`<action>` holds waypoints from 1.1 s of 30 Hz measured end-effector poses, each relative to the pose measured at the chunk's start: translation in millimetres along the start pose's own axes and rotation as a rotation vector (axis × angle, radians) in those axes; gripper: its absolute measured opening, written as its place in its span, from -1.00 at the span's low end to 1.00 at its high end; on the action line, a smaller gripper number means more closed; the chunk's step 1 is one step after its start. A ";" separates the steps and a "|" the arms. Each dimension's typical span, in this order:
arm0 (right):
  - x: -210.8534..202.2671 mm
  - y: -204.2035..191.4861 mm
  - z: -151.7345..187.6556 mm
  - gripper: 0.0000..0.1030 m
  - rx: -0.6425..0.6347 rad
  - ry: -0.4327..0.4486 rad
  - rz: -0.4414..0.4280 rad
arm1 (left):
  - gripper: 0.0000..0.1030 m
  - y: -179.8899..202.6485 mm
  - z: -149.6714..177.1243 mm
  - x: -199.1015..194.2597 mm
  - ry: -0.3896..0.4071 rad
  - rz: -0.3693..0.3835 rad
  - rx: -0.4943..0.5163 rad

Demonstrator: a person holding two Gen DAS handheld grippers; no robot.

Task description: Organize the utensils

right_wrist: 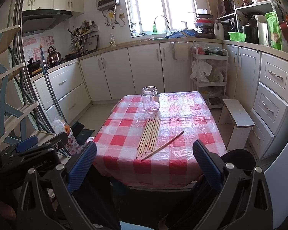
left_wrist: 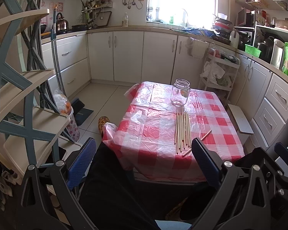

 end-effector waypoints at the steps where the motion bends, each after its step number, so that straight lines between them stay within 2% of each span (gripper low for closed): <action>1: 2.4 0.7 -0.6 0.87 0.000 -0.003 0.000 | 0.86 -0.5 -0.9 1.5 0.005 -0.006 0.001; 5: 28.9 14.1 -5.9 0.87 0.005 -0.061 0.036 | 0.86 1.5 -8.6 13.0 0.030 -0.024 0.036; 8: 58.6 30.0 -12.5 0.87 0.052 -0.126 0.036 | 0.86 3.0 -18.0 33.6 0.007 -0.034 0.078; 13: 121.0 64.0 -24.6 0.86 0.153 -0.238 0.032 | 0.86 -5.6 -35.6 64.9 -0.012 -0.058 0.058; 15: 147.3 78.1 -28.2 0.84 0.180 -0.274 0.036 | 0.86 -6.9 -43.9 82.9 -0.045 -0.043 0.058; 17: 172.1 86.4 -31.2 0.64 0.204 -0.315 0.014 | 0.86 -6.8 -50.2 97.0 -0.066 -0.039 0.063; 18: 186.4 87.6 -31.2 0.47 0.219 -0.354 0.001 | 0.85 -5.9 -54.7 106.5 -0.078 -0.040 0.068; 22: 233.0 94.7 -35.6 0.23 0.275 -0.444 -0.019 | 0.85 -1.3 -67.2 128.4 -0.103 -0.041 0.076; 29: 282.8 94.5 -53.0 0.21 0.261 -0.497 -0.017 | 0.85 7.9 -84.5 157.7 -0.139 -0.025 0.075; 32: 299.2 91.2 -66.2 0.09 0.206 -0.492 -0.010 | 0.85 11.6 -87.6 170.9 -0.162 -0.014 0.082; 33: 303.8 90.3 -71.3 -0.04 0.181 -0.491 -0.010 | 0.85 14.1 -88.6 176.6 -0.174 -0.007 0.088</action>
Point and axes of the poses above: each gripper's, at about its wrist camera, not at the fingertips, and x roughly the way its jaws point, y to its right, z to its underside, the point moved 2 cm from there along x, roughly the way its jaws point, and after that the axes turned 15 degrees about -y, right-handed, at the moved point
